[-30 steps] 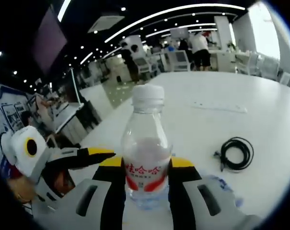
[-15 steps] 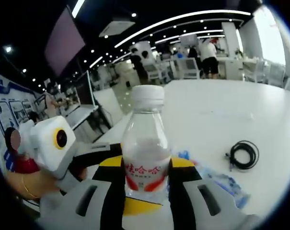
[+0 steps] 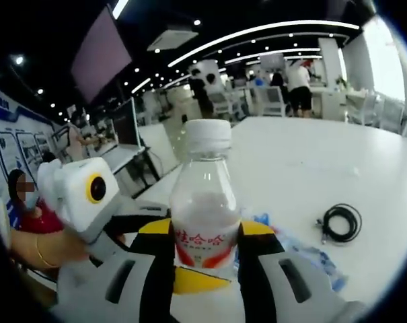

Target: Arrange the tabletop items into an orderly group along one side of the table until the central work area is clear of visible clutter.

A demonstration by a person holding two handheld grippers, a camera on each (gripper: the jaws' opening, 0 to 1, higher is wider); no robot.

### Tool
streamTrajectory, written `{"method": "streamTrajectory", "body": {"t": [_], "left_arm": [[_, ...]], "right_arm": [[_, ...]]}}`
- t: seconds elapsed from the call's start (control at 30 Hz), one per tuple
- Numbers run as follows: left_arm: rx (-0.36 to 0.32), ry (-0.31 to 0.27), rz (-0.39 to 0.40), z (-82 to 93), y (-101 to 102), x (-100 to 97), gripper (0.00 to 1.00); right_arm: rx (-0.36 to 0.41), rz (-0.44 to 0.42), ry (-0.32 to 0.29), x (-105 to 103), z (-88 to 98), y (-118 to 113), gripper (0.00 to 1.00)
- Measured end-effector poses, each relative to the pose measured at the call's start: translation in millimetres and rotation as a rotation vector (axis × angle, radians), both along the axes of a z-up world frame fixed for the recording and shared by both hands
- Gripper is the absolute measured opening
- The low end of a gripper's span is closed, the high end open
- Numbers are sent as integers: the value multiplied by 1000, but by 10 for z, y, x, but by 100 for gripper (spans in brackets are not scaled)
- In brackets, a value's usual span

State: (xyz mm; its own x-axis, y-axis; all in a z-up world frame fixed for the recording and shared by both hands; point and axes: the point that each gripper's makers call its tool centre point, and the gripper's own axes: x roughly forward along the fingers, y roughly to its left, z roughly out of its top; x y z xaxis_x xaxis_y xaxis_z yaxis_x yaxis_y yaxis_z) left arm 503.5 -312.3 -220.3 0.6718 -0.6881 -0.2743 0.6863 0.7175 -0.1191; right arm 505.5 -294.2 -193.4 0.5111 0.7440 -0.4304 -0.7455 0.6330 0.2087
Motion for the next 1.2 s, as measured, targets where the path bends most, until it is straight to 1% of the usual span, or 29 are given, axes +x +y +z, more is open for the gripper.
{"method": "streamTrajectory", "body": {"t": [0.07,0.1,0.13,0.17,0.23,0.3,0.33,0.37,0.43,0.5,0.53,0.57,0.6,0.67,0.7,0.8,0.83,0.9,0.93,0.97,1.0,1.07,1.13,1.2], "left_arm": [[-1,-27,-31,45,-2,-21,40],[4,-36,-50,62,2,-38,39],[3,-38,-58,74,8,-49,39],[4,-42,-75,84,13,-67,38],[6,-47,-98,99,27,-97,38],[-7,-52,-116,125,36,-123,38],[-19,-53,-130,145,34,-145,37],[-42,-51,-163,184,9,-193,37],[-61,-66,-191,251,-5,-236,37],[-121,-50,-219,326,-12,-277,37],[-154,-47,-241,378,-7,-301,37],[-169,-51,-255,410,0,-318,37],[-173,-61,-274,438,8,-337,37],[-176,-60,-308,485,20,-387,37],[-172,-53,-330,505,22,-420,37],[-164,-47,-369,546,16,-473,37],[-158,-45,-386,548,10,-500,37],[-151,-47,-416,569,-7,-551,37],[-153,-39,-438,578,-16,-589,37],[-161,-35,-441,594,-14,-599,37],[-172,-30,-452,612,-14,-620,37],[-196,-29,-472,648,-23,-662,37],[-192,-34,-482,664,-15,-677,37],[-174,-39,-499,663,-24,-702,37]], "right_arm": [[0,22,-21,-31,36,-4,36],[-27,77,-76,-55,64,6,36],[-36,90,-82,-85,68,4,37],[-47,122,-103,-117,79,12,37],[-50,156,-111,-157,92,19,37],[-27,176,-104,-189,127,15,37],[-9,194,-110,-207,163,22,37],[-1,209,-115,-225,187,29,38],[9,261,-155,-263,255,56,39],[53,309,-162,-306,341,78,40],[62,318,-163,-315,357,80,40],[89,357,-169,-349,408,84,40],[108,377,-167,-372,440,85,40],[139,438,-170,-428,497,81,39],[163,468,-145,-466,523,79,39],[212,511,-110,-508,574,79,39],[224,548,-114,-541,595,79,39],[251,575,-105,-581,632,94,39],[263,612,-103,-618,650,95,38],[270,614,-98,-612,658,92,38],[288,644,-103,-639,681,94,38],[313,660,-84,-659,711,99,38],[322,682,-98,-683,730,125,38],[328,696,-94,-704,733,159,39]]}}
